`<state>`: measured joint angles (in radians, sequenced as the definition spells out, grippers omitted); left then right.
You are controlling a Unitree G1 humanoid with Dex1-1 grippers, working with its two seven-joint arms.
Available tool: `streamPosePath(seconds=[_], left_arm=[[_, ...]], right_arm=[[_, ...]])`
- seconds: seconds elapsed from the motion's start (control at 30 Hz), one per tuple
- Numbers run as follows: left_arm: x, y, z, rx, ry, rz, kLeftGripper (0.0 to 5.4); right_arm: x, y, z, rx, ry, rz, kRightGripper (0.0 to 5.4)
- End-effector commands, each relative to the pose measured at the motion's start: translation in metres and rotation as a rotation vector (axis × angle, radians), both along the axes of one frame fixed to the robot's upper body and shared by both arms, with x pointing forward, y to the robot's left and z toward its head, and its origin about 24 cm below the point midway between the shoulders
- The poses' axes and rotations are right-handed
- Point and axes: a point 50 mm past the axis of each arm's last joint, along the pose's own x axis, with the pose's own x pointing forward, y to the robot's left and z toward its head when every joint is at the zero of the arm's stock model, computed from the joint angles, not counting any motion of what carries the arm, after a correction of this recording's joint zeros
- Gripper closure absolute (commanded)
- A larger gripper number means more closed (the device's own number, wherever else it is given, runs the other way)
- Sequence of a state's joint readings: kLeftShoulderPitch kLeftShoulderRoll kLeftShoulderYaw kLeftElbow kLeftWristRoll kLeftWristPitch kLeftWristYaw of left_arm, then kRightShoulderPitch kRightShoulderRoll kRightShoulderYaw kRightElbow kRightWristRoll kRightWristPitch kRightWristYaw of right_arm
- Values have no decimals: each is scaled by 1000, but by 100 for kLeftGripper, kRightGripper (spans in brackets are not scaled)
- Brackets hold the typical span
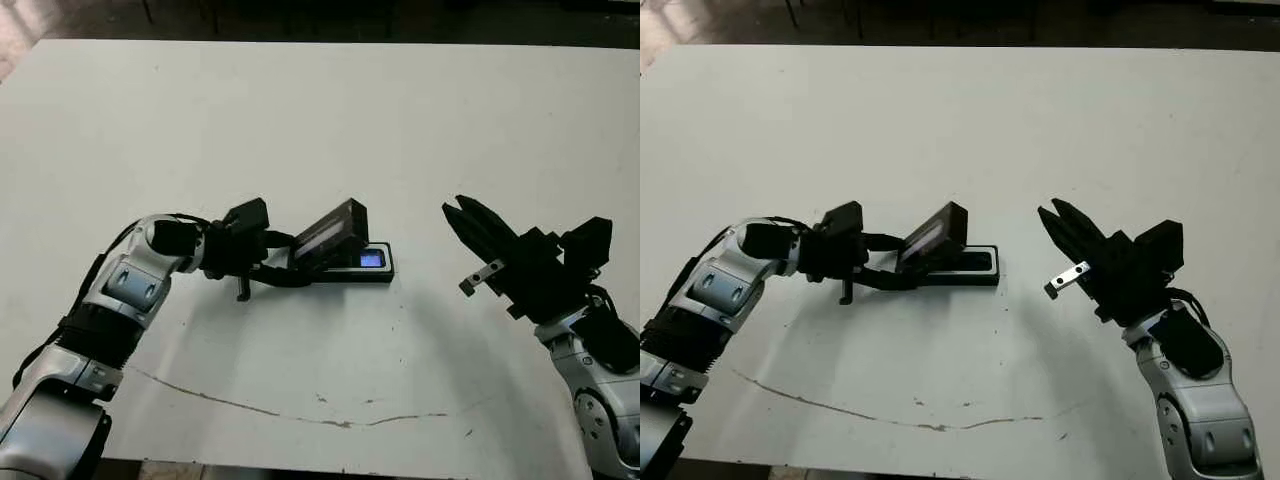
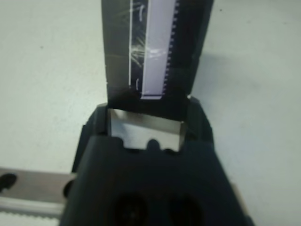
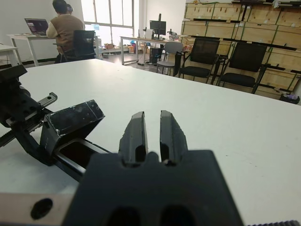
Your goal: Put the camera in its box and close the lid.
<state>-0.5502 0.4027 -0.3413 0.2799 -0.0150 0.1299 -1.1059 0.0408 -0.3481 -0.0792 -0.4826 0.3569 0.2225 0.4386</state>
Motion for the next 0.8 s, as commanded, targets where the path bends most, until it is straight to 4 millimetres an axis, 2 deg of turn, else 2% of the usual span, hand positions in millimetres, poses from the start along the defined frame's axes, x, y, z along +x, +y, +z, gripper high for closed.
streamPosePath(seconds=[0.03,0.17,0.43,0.8], left_arm=[[-5,-11,-17,12,73,10,419],[-5,-15,-12,26,90,-44,419],[-1,-23,3,173,158,-135,419],[7,-35,20,220,279,-121,419]], right_arm=[[-1,-1,-3,-4,18,-5,540],[0,0,-3,4,12,2,540],[1,2,-3,1,8,6,540],[0,5,-2,3,10,-11,540]])
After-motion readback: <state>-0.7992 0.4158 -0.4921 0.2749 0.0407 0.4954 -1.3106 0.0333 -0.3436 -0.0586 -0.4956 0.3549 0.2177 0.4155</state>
